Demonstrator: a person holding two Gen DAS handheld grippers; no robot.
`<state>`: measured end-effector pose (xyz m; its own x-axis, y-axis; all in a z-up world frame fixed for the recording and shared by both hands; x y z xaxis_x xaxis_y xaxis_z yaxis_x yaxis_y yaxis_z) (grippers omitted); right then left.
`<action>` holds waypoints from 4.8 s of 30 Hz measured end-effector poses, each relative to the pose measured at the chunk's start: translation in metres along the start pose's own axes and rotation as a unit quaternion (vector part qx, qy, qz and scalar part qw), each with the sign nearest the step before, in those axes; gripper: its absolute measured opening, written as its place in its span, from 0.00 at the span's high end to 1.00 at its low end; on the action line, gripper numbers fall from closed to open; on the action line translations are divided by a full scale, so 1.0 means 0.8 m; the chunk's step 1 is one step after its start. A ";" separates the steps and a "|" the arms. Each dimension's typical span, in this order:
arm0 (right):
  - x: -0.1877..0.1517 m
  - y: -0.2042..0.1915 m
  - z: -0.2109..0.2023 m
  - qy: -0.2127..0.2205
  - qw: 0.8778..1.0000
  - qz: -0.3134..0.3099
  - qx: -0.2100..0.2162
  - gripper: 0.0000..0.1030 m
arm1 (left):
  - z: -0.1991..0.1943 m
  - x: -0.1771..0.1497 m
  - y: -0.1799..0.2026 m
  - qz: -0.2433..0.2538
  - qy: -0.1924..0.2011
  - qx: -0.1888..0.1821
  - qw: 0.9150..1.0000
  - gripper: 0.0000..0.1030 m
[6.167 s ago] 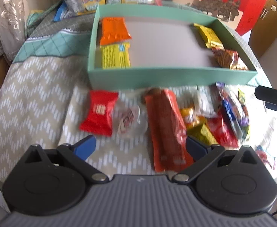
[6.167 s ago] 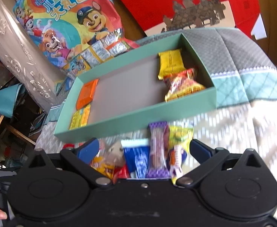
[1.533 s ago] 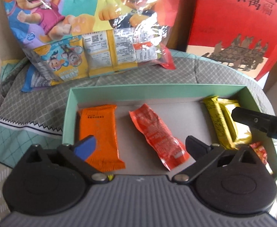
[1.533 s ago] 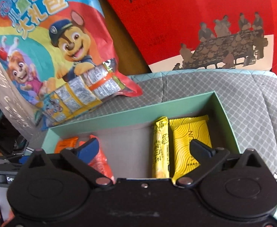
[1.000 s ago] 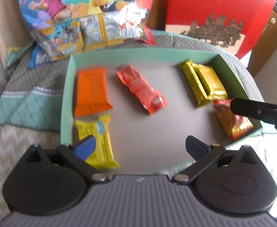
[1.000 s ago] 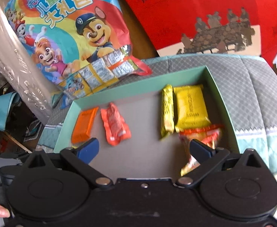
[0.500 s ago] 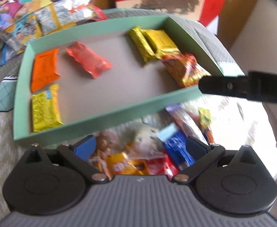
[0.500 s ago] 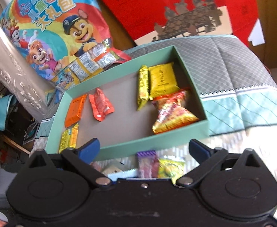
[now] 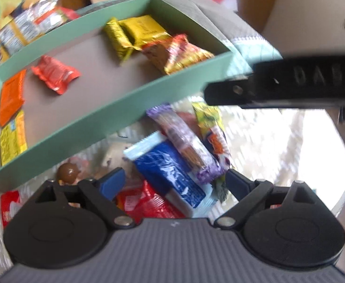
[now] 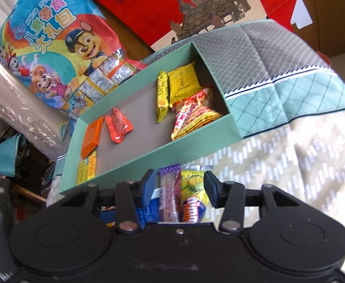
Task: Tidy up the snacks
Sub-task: 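Move both grippers back over the snack pile, then grasp the blue candy with left gripper while right grasps purple-capped stick, then carry the blue candy and purple-capped stick into the green box and open both grippers, then move both grippers back over the loose snacks in front of the box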
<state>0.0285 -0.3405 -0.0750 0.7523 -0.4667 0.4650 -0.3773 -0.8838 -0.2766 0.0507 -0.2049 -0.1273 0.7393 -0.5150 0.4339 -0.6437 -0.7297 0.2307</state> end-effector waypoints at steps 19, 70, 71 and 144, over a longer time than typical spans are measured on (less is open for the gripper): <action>-0.039 -0.066 0.061 -0.083 0.995 -0.032 0.036 0.68 | -0.030 -0.055 -0.080 -0.089 0.013 -0.057 0.994 0.54; -0.001 -0.053 0.013 0.013 1.000 -0.022 0.016 0.87 | -0.091 -0.027 -0.072 -0.107 0.089 -0.108 0.984 0.83; -0.003 -0.052 0.015 0.011 1.000 -0.021 0.015 0.87 | -0.088 -0.029 -0.072 -0.108 0.087 -0.112 0.984 0.83; 0.139 -0.101 0.086 0.050 0.999 -0.019 0.007 0.00 | -0.046 0.144 -0.215 -0.174 0.126 -0.001 0.977 0.02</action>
<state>0.1793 -0.3187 -0.0587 0.7079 -0.4349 0.5565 -0.3418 -0.9005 -0.2689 0.2393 -0.1223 -0.0845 0.8420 -0.1088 0.5284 -0.3624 -0.8395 0.4047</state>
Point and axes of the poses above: each gripper's, at about its wrist camera, not at the fingertips, and z roughly the way its jaws point, y to its right, x to its top, the point moved 6 cm from there along z, roughly the way its jaws point, and after that the axes turned 14 degrees about -x, right-handed, at the moved point
